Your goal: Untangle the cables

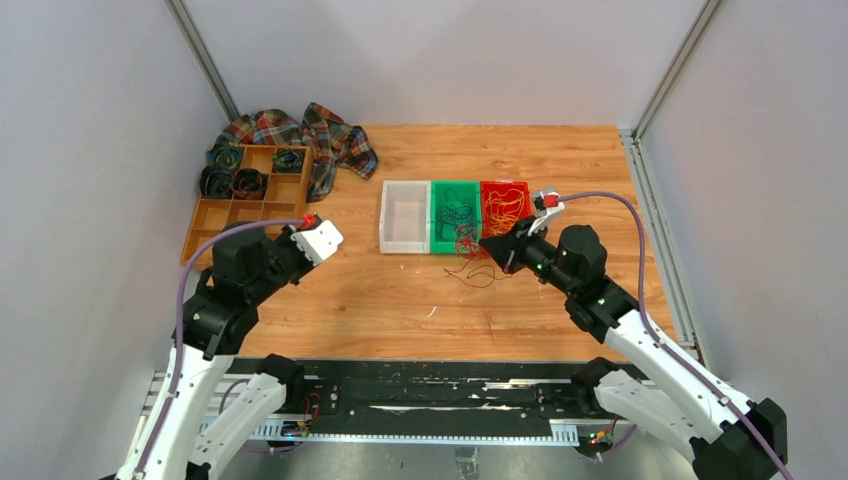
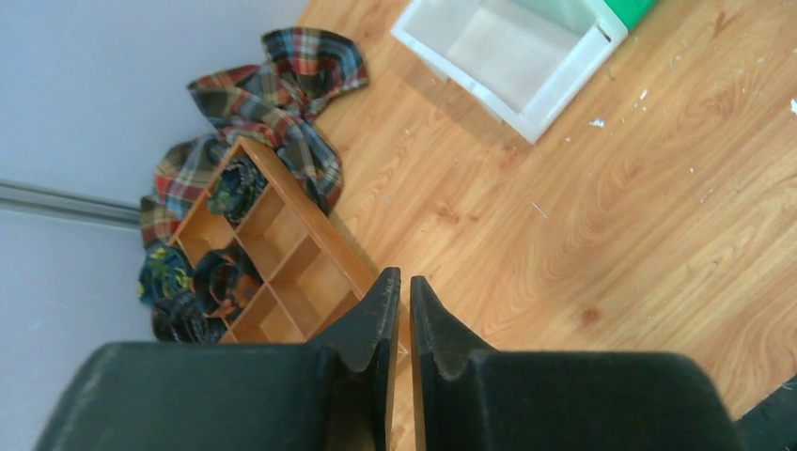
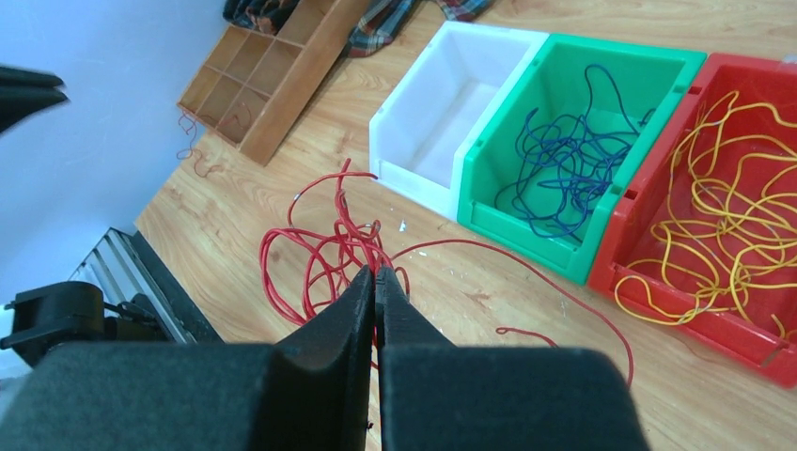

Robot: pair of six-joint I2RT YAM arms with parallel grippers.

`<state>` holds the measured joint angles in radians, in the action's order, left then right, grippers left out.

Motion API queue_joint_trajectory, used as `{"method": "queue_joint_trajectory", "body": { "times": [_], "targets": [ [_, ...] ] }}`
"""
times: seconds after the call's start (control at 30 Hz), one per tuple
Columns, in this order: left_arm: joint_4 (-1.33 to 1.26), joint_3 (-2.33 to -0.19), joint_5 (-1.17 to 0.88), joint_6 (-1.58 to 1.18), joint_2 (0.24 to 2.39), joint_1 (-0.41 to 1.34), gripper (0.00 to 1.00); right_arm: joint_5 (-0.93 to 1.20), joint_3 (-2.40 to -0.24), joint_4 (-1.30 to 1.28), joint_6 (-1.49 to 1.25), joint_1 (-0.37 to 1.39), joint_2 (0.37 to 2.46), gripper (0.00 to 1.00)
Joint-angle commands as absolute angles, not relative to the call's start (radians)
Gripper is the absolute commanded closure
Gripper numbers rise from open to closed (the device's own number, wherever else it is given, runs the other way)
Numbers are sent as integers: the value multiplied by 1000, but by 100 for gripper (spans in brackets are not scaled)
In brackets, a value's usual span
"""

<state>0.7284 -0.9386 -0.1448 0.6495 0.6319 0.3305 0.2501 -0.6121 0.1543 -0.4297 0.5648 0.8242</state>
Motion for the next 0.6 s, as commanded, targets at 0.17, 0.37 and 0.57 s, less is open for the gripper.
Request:
{"method": "queue_joint_trajectory", "body": {
  "times": [0.17,0.37,0.57],
  "targets": [
    [705,-992,-51,648,840,162,69,139,-612,81,-330,692,880,99],
    [689,-1046,-130,682,1131,-151,64,95,-557,124,-333,726,853,99],
    [587,-977,-98,673,1216,-218,49,100,-494,193,-378,737,842,99]
  ]
}}
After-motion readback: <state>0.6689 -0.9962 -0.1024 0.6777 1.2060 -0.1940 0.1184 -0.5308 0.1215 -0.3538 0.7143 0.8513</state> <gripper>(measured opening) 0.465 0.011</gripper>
